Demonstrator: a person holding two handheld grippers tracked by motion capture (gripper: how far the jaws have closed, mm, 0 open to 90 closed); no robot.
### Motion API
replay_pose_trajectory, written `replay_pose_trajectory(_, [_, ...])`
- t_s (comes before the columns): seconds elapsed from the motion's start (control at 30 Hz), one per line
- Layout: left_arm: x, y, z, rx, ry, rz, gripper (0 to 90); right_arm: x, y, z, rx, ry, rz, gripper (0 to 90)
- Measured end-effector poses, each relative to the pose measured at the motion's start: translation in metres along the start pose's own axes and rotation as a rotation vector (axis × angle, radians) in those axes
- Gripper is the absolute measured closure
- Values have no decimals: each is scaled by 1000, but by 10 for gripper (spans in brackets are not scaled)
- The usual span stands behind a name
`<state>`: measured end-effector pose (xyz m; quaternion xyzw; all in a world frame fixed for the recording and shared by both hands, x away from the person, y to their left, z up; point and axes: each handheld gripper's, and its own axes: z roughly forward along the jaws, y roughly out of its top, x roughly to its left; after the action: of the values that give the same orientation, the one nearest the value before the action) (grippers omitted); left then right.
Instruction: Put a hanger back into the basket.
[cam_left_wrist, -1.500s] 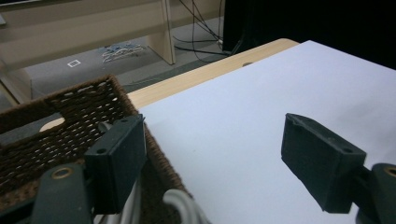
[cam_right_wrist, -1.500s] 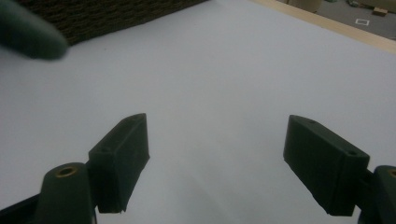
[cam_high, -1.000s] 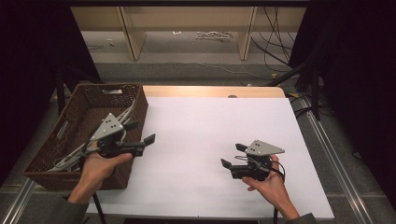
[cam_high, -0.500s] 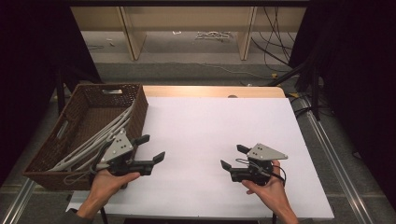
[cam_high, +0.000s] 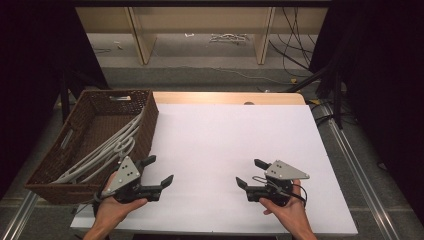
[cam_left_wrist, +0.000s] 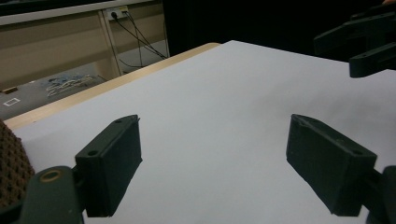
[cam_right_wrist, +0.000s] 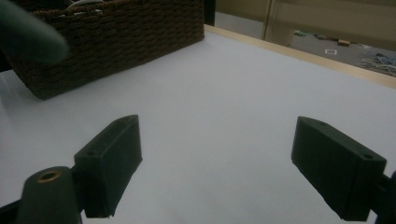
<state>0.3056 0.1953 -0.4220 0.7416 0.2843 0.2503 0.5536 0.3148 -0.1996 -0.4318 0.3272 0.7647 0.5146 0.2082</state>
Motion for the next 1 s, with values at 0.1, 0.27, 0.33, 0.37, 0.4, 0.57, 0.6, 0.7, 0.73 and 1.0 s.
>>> replay_pose_trajectory(0.1, [-3, -6, -1, 3, -2, 0, 180, 3, -2, -4, -2, -4, 7, 167])
replay_pose_trajectory(0.27, [-13, -10, -3, -2, -17, -9, 180, 9, -6, -8, -23, -5, 9, 166])
replay_pose_trajectory(0.33, [-18, -10, -3, -2, -26, 10, 178, 12, -8, -10, -23, 0, 14, 166])
replay_pose_trajectory(0.37, [-20, -10, -2, -2, -34, 12, 173, 12, -8, -12, -7, -4, 4, 166])
replay_pose_trajectory(0.4, [-21, -11, -1, -4, -37, 18, 170, 13, -9, -13, -10, -11, 8, 166])
replay_pose_trajectory(0.57, [-20, -15, 2, 34, -36, 13, 170, 13, -8, -16, -36, -39, -15, 167])
replay_pose_trajectory(0.6, [-19, -15, 2, 35, -30, 11, 171, 13, -7, -17, -32, -35, -14, 167])
replay_pose_trajectory(0.7, [-15, -15, 3, 28, -17, 7, 171, 12, -7, -17, -32, -29, 7, 167])
replay_pose_trajectory(0.73, [-14, -15, 3, 28, -14, 5, 170, 10, -8, -16, -45, -33, -2, 166])
replay_pose_trajectory(1.0, [-16, -16, 4, 41, -24, 19, 171, 11, -7, -15, -38, -28, -11, 167])
